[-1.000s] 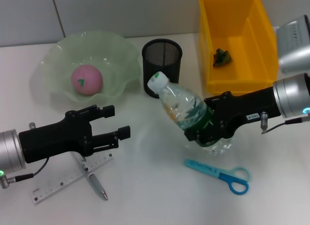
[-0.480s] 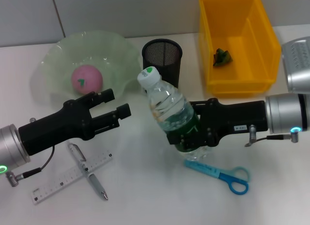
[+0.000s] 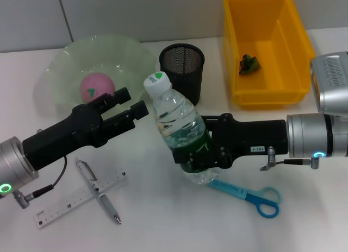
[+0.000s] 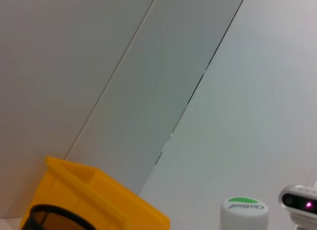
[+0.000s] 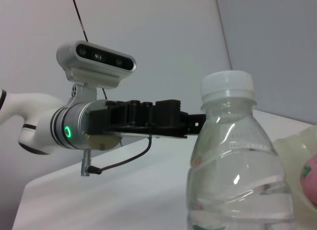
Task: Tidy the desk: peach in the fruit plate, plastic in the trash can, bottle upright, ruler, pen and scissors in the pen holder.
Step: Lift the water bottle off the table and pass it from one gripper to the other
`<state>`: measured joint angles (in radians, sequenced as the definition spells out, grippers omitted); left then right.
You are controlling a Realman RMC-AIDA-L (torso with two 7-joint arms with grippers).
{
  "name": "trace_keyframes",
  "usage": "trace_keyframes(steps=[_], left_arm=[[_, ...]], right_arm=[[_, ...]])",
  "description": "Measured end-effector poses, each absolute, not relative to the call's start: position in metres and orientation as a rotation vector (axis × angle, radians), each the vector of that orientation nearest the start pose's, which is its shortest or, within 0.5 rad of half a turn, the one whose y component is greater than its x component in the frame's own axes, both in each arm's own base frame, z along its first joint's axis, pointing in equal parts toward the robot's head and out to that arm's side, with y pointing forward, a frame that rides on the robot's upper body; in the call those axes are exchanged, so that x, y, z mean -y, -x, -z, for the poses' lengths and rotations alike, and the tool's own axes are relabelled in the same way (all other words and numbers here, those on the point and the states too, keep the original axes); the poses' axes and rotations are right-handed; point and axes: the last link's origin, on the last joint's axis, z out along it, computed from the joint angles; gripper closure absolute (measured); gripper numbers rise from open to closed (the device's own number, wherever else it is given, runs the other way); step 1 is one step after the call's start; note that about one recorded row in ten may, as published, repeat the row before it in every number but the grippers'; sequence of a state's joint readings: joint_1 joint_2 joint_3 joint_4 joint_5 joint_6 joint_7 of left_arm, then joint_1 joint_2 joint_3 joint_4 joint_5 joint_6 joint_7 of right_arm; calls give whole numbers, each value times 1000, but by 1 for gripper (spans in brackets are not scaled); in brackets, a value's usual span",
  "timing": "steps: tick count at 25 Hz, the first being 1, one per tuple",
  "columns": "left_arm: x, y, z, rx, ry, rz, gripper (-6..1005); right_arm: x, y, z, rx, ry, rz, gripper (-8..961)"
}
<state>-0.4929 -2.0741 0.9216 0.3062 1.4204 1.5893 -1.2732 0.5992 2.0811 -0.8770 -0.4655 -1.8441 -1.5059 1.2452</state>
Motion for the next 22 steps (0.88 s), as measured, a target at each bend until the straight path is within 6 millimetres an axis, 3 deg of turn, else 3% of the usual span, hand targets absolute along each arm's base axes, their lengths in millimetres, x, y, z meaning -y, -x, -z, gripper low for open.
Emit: trace_keyframes(steps=[22], left_arm=[[-308,231,34,803,2493,1380,191]], right_arm=[[-323,-223,60,-558,2872,-881,200]])
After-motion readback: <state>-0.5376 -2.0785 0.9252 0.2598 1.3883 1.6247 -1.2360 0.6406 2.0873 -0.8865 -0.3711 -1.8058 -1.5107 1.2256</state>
